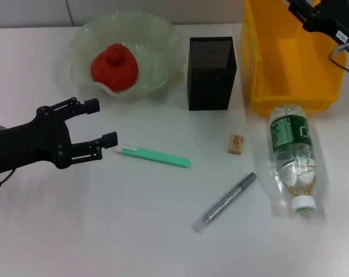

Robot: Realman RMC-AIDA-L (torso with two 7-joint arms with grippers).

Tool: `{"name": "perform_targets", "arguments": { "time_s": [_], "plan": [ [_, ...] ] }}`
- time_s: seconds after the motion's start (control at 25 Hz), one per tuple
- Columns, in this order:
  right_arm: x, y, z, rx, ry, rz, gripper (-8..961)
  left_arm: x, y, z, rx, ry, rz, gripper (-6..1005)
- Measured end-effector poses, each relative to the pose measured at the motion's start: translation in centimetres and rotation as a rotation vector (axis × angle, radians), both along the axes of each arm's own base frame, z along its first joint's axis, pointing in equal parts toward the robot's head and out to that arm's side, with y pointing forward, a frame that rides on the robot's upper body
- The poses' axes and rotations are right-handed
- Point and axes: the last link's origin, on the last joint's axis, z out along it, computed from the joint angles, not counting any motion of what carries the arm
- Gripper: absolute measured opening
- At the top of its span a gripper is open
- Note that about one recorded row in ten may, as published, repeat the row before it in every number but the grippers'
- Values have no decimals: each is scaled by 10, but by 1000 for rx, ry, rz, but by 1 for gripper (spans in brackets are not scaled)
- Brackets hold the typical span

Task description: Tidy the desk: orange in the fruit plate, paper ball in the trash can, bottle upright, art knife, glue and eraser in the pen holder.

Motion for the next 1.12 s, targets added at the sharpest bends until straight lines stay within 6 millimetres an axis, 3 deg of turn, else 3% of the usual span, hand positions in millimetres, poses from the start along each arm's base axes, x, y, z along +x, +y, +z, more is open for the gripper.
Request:
{"name": "perform_targets", "arguments": {
  "time_s": [0.08,0.28,0.52,1.12],
  "plan": [
    [1,0,0,2,0,-3,500,0,0,0,0,0,0,859],
    [1,0,1,5,-1,-5,611,0,0,1,0,-1,-1,859],
    [1,1,1,7,0,-7,795,0,0,1,0,-1,-1,859],
    [1,1,3,15,11,-11,796,0,0,1,0,-2,-1,859]
  ]
}}
